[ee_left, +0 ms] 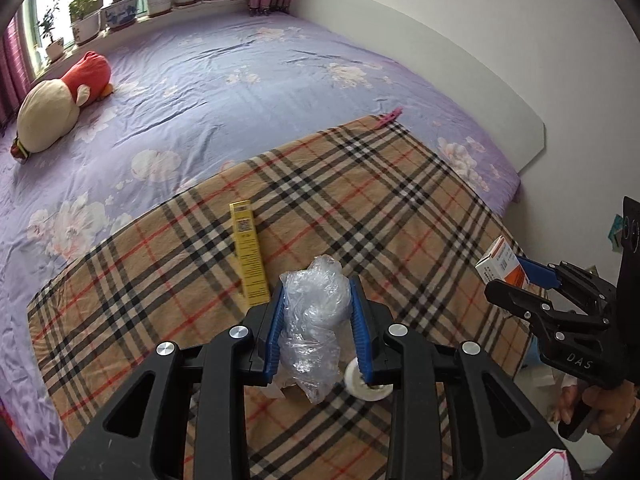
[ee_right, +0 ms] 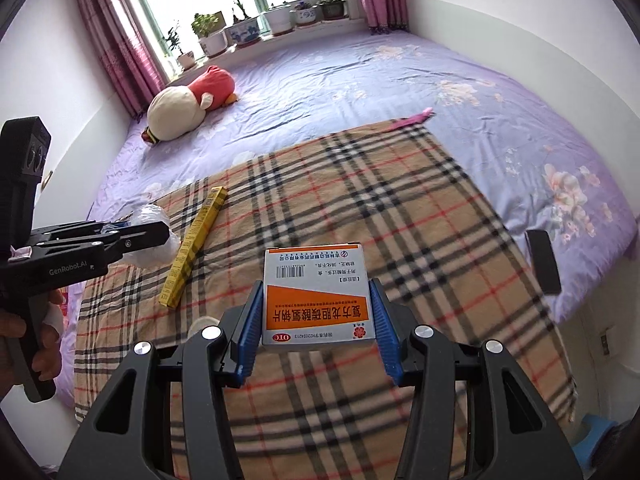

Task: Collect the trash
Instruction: 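Carry the plastic bag and medicine box in both tools to the wastebasket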

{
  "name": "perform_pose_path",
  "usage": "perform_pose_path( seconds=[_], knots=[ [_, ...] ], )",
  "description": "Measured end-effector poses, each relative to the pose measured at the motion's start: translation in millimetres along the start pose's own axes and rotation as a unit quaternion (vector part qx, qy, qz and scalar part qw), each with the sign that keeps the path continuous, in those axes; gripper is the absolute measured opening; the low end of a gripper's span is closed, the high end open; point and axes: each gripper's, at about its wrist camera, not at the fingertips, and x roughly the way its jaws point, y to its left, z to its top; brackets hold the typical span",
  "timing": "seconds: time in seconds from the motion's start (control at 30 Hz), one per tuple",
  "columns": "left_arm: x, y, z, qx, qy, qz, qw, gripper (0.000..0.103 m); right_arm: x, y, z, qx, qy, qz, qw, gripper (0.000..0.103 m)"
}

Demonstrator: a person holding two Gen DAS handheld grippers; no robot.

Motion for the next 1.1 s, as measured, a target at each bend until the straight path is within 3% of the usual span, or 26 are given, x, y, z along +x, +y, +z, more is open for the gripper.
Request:
perform_pose_path(
  seconds=[0.3, 0.57, 0.83, 1.1],
  knots=[
    [21, -82, 3, 0.071, 0.022, -0.044, 0.9963, 0.030, -48, -62, -46, 0.053, -0.012, -0.035, 0.998, 0.052],
    [35, -168, -7, 0.159, 0.050, -0.088, 0.9821, 0.030, -90, -120, -94, 0.120, -0.022, -0.071, 0.990, 0.052],
    [51, -267, -26, 0.251, 0.076, -0.134, 0.9555, 0.030, -133, -183, -151, 0.202, -0.036, -0.108, 0.973, 0.052],
    [87, -371, -55, 0.347, 0.114, -0.173, 0.9149, 0.030, -162, -257, -207, 0.268, -0.041, -0.146, 0.951, 0.052]
  ],
)
